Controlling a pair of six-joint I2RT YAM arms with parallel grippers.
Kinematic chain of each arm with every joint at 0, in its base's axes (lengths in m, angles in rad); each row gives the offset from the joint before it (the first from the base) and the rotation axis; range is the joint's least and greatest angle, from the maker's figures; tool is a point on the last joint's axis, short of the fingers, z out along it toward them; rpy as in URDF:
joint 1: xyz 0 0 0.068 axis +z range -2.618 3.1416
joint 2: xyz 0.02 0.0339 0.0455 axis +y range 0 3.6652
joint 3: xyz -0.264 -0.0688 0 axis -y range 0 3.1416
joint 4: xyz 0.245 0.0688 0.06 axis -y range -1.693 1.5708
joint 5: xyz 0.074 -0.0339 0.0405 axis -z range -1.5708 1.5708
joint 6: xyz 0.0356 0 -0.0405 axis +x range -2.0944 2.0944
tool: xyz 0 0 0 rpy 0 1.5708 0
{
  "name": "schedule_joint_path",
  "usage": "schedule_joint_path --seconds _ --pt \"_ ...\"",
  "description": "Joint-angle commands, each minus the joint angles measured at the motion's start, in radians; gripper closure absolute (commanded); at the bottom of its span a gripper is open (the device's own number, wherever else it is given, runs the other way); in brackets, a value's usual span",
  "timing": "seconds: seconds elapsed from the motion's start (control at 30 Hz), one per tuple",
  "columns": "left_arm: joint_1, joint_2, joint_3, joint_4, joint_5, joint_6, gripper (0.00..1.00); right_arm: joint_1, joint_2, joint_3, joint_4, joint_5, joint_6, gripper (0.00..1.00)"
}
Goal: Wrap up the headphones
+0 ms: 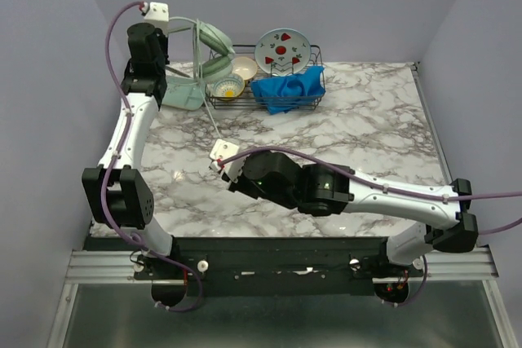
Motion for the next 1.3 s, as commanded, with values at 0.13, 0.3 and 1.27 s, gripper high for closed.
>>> schedule_joint_path --seconds 0.13,0.3,1.27 --pt "-0.195 -0.198 -0.302 0.329 -0.007 0.440 1.00 -0.052 -0.121 0.127 -0.203 0.387 -0.103 0.99" --pt "-0.284 -0.282 -0.451 0.289 0.045 0.586 1.00 -0.166 -0.198 0.158 -0.214 0.441 -0.141 0.99" --pt "-0.479 -0.445 0.117 -0.725 0.719 0.059 1.00 -0.727 -0.276 -0.092 0.122 -0.266 -0.134 0.97"
